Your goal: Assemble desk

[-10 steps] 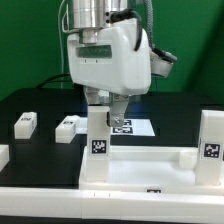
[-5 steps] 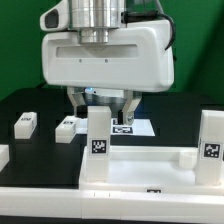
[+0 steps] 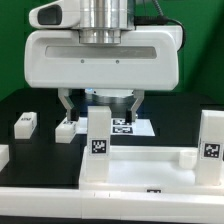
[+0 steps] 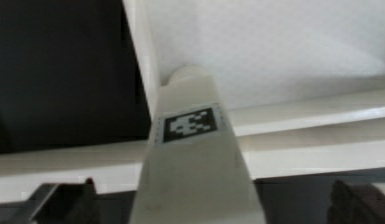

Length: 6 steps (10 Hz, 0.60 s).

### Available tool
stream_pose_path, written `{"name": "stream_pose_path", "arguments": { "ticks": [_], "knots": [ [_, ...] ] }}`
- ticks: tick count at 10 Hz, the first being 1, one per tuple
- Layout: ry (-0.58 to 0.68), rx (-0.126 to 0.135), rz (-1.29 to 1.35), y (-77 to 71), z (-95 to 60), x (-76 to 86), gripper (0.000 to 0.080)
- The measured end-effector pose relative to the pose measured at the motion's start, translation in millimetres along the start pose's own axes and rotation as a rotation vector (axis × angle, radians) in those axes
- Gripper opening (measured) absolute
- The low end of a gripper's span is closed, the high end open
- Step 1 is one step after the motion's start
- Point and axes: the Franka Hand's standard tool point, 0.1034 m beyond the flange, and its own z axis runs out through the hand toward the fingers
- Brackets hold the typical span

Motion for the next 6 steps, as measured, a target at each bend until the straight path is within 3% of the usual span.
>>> {"name": "stream_pose_path", "arguments": {
  "ticks": [3, 4, 5, 6],
  "knots": [
    [-0.003, -0.021, -0.180, 1.5, -0.3, 0.3, 0.0649],
    [-0.002, -0.022, -0.178, 3.1, -0.4, 0.3, 0.0527],
    [-0.003, -0.022, -0.177, 3.1, -0.3, 0.3, 0.0527],
    [-0.003, -0.022, -0.177, 3.2, -0.3, 0.3, 0.0387]
  ]
}}
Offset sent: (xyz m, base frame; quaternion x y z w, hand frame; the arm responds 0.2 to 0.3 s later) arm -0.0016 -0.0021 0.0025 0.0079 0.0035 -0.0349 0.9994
